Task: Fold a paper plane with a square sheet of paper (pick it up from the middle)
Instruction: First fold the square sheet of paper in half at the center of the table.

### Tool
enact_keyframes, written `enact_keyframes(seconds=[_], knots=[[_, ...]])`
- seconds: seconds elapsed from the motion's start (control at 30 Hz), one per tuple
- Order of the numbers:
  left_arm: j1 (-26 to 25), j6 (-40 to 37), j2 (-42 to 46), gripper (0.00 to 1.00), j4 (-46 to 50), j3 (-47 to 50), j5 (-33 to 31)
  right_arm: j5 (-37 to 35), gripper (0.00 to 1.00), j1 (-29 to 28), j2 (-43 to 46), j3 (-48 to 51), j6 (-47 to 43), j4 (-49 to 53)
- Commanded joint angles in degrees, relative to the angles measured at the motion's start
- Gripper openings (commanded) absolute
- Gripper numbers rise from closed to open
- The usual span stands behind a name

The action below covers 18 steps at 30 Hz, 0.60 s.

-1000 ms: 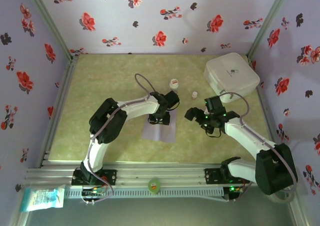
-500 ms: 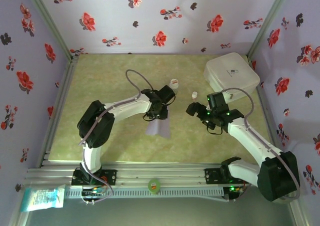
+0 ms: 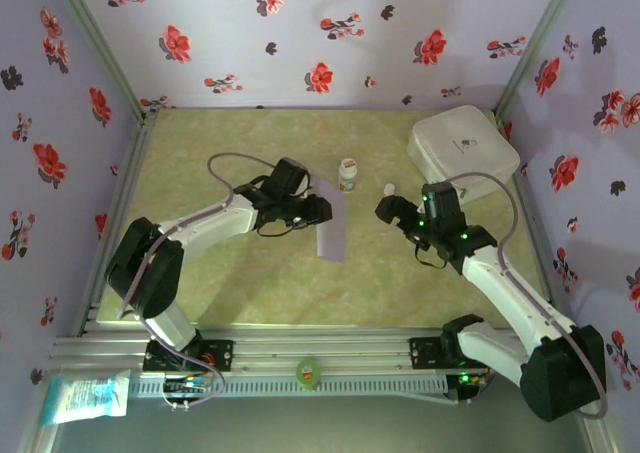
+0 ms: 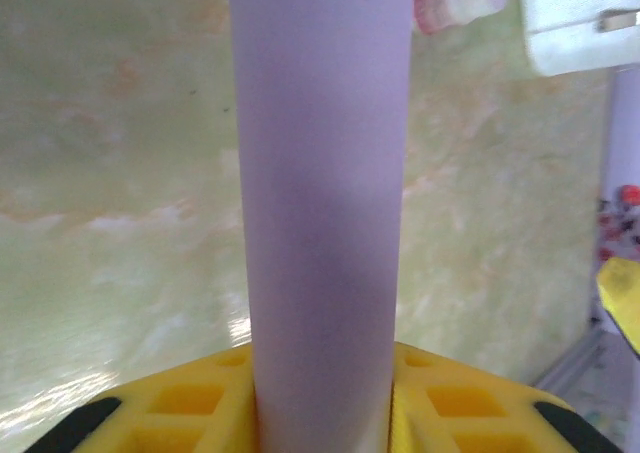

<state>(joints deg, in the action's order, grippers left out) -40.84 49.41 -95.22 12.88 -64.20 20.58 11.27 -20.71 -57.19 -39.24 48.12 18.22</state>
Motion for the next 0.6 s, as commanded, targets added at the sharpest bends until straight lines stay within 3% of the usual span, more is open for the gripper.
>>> enact_keyframes(seconds=[0.0, 0.2, 0.57], knots=[[0.4, 4.5, 0.1, 0.32, -12.0, 2.8, 9.8, 2.5, 0.96, 0.2, 2.3, 2.2, 0.9, -9.2], [0.6, 5.3, -3.0, 0.33, -14.0, 4.8, 11.3, 10.3, 0.92, 0.1, -1.6, 1.6, -0.4, -12.5], [0.6, 5.8, -7.7, 0.33, -16.5, 8.3, 10.5, 13.0, 0.91, 0.0, -6.6, 2.7, 1.4, -14.9]])
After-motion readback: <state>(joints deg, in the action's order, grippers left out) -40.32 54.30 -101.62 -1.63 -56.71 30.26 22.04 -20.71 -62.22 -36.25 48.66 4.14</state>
